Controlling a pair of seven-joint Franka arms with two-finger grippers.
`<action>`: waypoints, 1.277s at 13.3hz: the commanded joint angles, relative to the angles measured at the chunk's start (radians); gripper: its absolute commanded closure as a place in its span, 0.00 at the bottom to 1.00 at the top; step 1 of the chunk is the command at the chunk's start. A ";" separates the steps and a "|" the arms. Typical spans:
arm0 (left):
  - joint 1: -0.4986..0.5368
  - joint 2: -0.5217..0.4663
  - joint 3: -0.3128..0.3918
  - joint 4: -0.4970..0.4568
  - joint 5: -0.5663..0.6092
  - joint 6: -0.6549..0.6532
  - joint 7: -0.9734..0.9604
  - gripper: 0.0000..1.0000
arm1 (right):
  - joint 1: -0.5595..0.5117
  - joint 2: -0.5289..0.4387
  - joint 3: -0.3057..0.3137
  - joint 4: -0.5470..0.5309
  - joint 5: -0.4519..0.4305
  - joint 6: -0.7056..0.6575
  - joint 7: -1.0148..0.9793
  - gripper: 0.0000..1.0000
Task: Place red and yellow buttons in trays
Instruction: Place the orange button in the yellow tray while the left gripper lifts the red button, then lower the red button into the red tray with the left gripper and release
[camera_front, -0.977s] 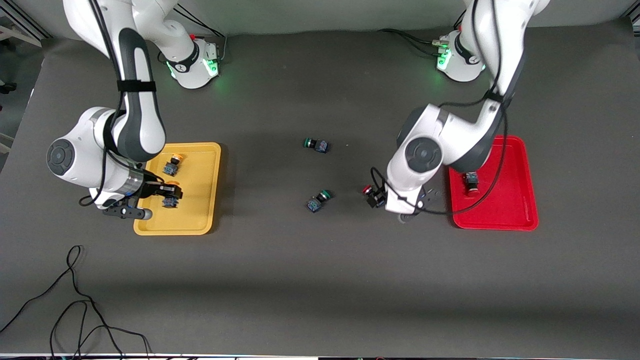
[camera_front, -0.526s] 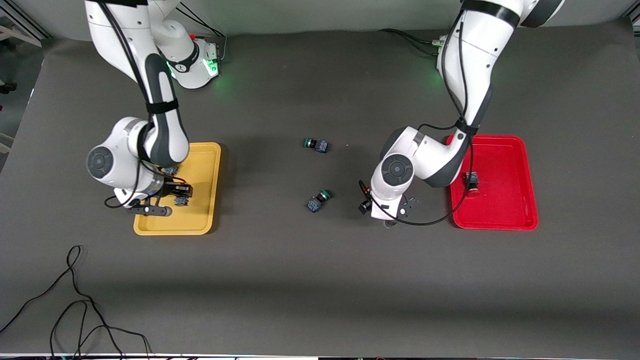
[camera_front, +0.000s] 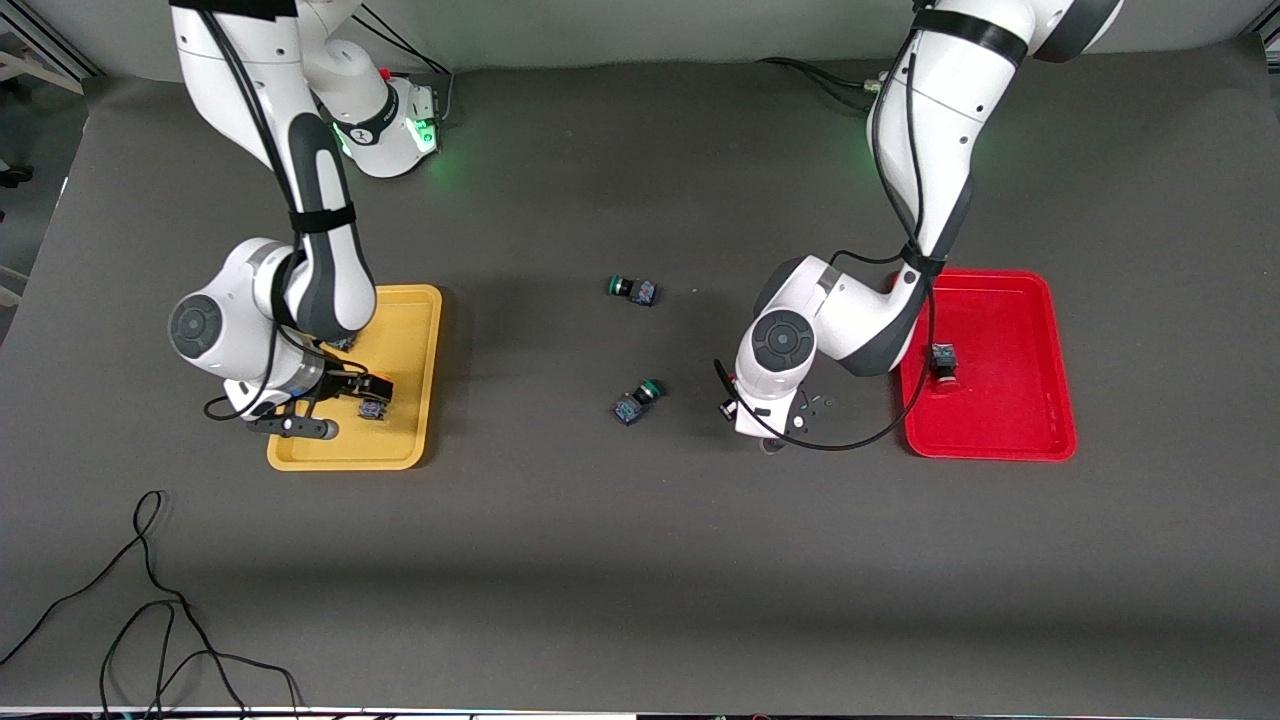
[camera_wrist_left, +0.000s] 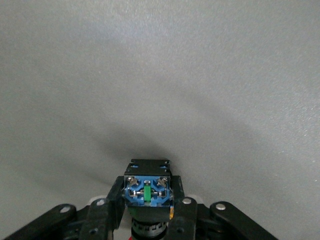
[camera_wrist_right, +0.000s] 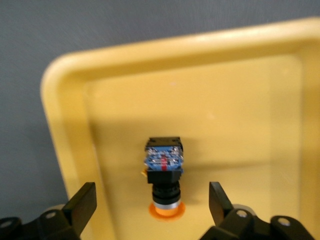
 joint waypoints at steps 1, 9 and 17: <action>-0.008 -0.078 0.015 0.034 0.019 -0.109 -0.009 0.84 | -0.060 -0.121 0.000 0.059 0.002 -0.110 -0.034 0.00; 0.239 -0.506 0.013 0.007 -0.096 -0.617 0.775 0.90 | -0.304 -0.371 0.188 0.234 -0.306 -0.454 0.140 0.00; 0.610 -0.626 0.018 -0.431 0.042 -0.260 1.244 0.90 | -0.649 -0.624 0.593 0.219 -0.533 -0.573 0.204 0.00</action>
